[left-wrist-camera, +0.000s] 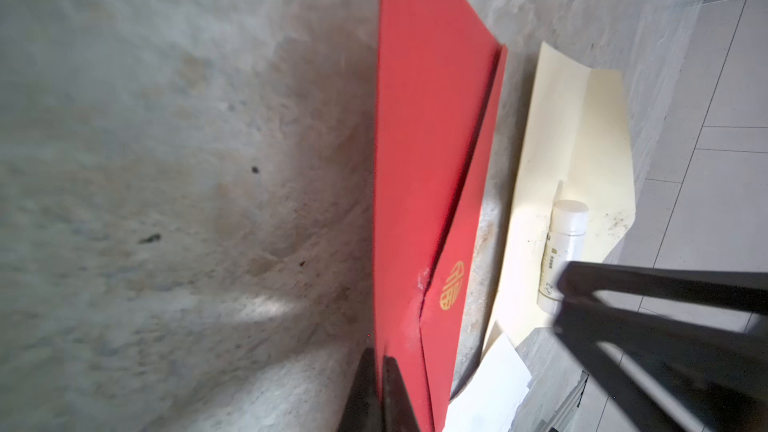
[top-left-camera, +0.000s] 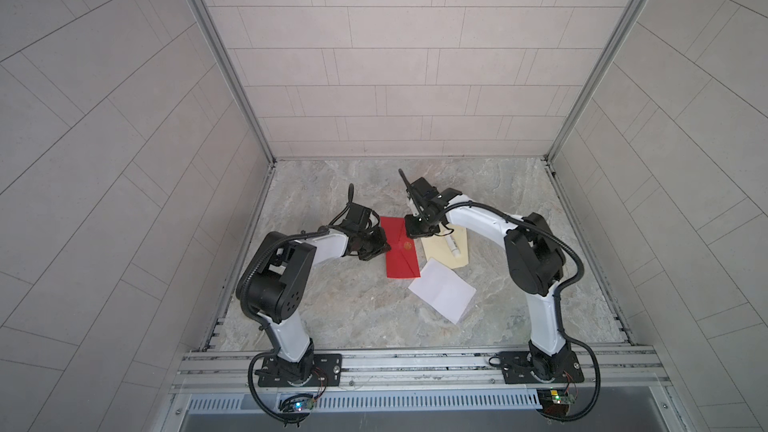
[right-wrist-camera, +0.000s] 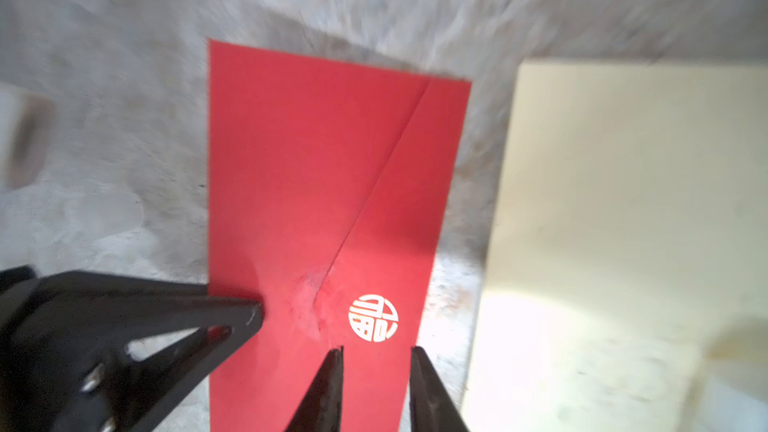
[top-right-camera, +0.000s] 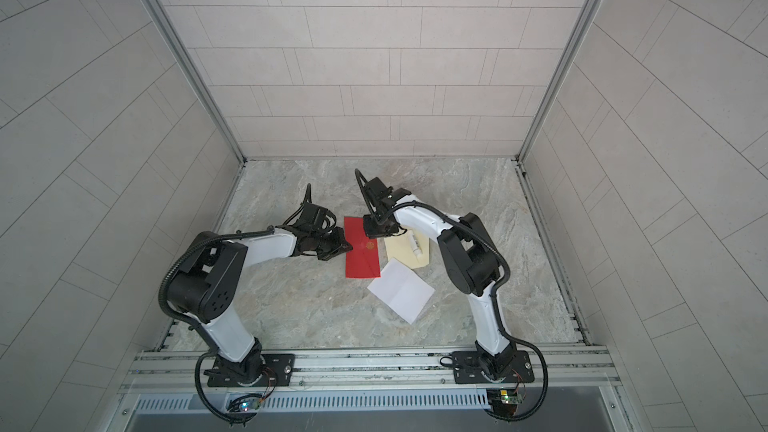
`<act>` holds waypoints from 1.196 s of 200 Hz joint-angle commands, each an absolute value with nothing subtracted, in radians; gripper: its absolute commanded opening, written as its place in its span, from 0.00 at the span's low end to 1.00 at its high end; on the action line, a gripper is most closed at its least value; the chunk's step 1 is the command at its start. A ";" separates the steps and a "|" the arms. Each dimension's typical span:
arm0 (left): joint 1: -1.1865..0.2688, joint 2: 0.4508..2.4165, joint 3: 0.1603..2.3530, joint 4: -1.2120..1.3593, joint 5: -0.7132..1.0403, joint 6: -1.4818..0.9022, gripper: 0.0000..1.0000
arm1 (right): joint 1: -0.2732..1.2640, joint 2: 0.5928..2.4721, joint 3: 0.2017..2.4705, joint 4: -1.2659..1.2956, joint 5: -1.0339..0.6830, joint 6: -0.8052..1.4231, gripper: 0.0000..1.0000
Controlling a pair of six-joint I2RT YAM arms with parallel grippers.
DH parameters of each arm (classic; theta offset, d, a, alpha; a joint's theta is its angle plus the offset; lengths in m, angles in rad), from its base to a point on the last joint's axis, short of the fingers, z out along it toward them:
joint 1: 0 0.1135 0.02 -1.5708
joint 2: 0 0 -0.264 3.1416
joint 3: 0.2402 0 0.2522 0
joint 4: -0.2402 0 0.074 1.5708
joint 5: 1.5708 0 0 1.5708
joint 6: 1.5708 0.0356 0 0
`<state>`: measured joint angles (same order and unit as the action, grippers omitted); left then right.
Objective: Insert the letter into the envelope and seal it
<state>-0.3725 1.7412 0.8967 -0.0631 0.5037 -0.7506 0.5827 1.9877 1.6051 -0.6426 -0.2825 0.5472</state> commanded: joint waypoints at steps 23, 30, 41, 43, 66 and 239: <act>-0.347 1.757 0.999 -0.218 0.442 -0.653 0.21 | 0.526 1.758 1.352 -0.604 -0.361 0.586 0.49; -0.345 1.752 1.015 -0.231 0.441 -0.641 0.31 | 0.519 1.725 1.299 -0.600 -0.371 0.586 0.50; -0.346 1.739 1.041 -0.257 0.434 -0.613 0.47 | 0.514 1.675 1.217 -0.603 -0.391 0.580 0.52; -0.346 1.735 1.046 -0.263 0.432 -0.610 0.49 | 0.512 1.665 1.204 -0.605 -0.395 0.580 0.52; -0.347 1.679 1.078 -0.314 0.418 -0.536 0.70 | 0.501 1.581 1.070 -0.623 -0.460 0.563 0.54; -0.801 1.865 1.111 -0.382 0.580 -0.160 0.88 | 0.346 1.513 0.632 -0.467 -0.750 0.571 0.54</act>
